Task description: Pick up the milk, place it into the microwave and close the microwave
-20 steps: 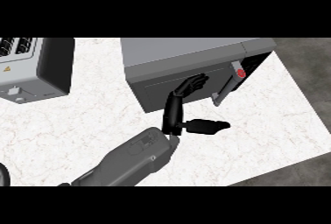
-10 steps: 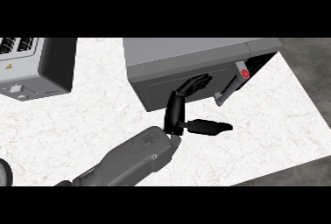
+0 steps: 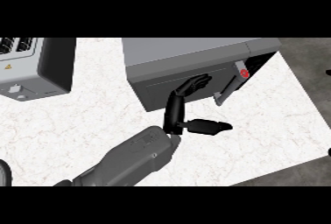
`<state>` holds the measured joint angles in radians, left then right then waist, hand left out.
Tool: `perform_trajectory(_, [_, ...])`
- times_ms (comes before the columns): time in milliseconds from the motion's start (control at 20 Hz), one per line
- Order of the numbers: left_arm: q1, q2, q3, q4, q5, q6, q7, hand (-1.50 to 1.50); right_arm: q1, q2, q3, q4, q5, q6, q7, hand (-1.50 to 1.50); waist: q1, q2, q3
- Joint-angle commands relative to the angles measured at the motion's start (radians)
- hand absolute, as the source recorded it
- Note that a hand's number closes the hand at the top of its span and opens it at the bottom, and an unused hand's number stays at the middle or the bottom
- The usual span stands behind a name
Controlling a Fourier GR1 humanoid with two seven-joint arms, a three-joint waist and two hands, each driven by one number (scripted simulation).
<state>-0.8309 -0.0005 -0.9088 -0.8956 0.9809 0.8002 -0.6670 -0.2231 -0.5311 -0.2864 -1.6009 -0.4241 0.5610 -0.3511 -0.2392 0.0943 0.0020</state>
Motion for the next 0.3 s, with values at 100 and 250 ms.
perform_trajectory(100, [-0.068,0.000,0.079,0.093,0.049,0.022,-0.001,-1.50,-0.031,-0.023,-0.006,0.062,-0.066,0.046,0.027,-1.50,-0.014,0.011,-0.002])
perform_trajectory(250, [-0.055,0.000,0.075,0.096,0.061,0.021,-0.021,-1.50,-0.047,-0.040,-0.014,0.088,-0.082,0.060,0.035,-1.50,-0.014,0.011,-0.003])
